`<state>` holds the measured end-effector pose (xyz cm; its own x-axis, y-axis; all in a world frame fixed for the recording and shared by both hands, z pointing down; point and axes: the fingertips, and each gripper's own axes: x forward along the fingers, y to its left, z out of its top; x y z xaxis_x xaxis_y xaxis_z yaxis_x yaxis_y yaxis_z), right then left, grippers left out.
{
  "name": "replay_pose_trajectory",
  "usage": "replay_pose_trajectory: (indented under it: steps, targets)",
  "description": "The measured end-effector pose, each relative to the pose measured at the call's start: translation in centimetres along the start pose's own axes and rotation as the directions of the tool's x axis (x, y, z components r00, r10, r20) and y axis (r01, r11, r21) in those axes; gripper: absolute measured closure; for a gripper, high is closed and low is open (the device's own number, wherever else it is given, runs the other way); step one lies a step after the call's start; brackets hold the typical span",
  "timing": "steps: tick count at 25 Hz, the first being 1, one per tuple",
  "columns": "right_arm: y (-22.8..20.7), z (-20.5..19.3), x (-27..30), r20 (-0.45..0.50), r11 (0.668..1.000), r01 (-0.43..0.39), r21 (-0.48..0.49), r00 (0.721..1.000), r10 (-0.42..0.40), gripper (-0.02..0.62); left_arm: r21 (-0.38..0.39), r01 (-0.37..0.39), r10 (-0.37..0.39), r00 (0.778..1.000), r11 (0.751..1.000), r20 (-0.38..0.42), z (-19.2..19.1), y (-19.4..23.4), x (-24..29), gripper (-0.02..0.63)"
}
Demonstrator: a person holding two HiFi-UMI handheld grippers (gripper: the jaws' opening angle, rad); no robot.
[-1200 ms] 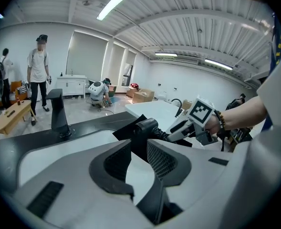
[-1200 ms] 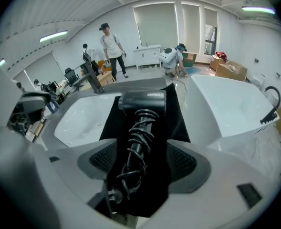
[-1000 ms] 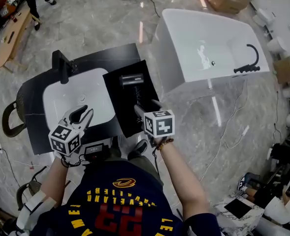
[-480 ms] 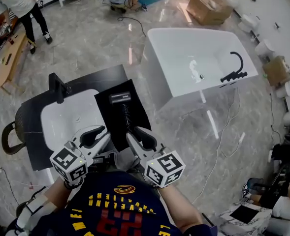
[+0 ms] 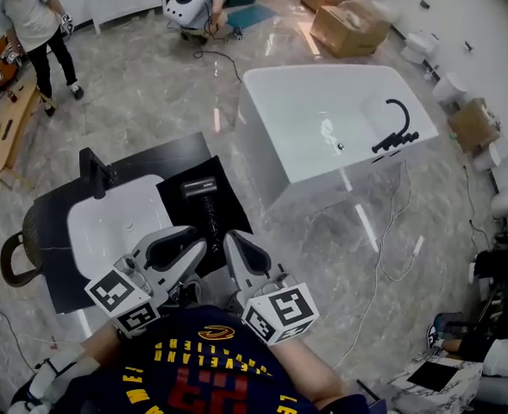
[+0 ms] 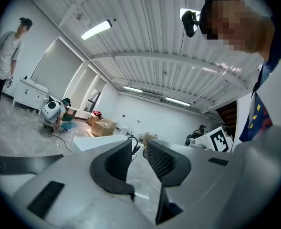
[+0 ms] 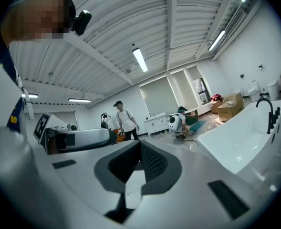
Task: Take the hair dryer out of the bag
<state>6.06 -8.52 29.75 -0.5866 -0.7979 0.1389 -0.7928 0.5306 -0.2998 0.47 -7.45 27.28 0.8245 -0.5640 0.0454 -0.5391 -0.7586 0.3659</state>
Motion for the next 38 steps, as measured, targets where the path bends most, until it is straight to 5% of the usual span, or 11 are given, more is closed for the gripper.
replay_pose_trajectory:
  steps: [18, 38]
  targets:
    - [0.3, -0.4, 0.7, -0.002, 0.993, -0.026, -0.115, 1.0, 0.026, 0.586, 0.035, -0.008, 0.011, 0.997, 0.999, -0.075, -2.7, 0.7, 1.4, 0.505]
    - [-1.0, -1.3, 0.6, -0.032, 0.999, -0.007, -0.052, 0.999, 0.006, 0.586, -0.009, -0.093, 0.093, 0.995, 0.996, -0.043, -2.1, 2.5, 0.4, 0.506]
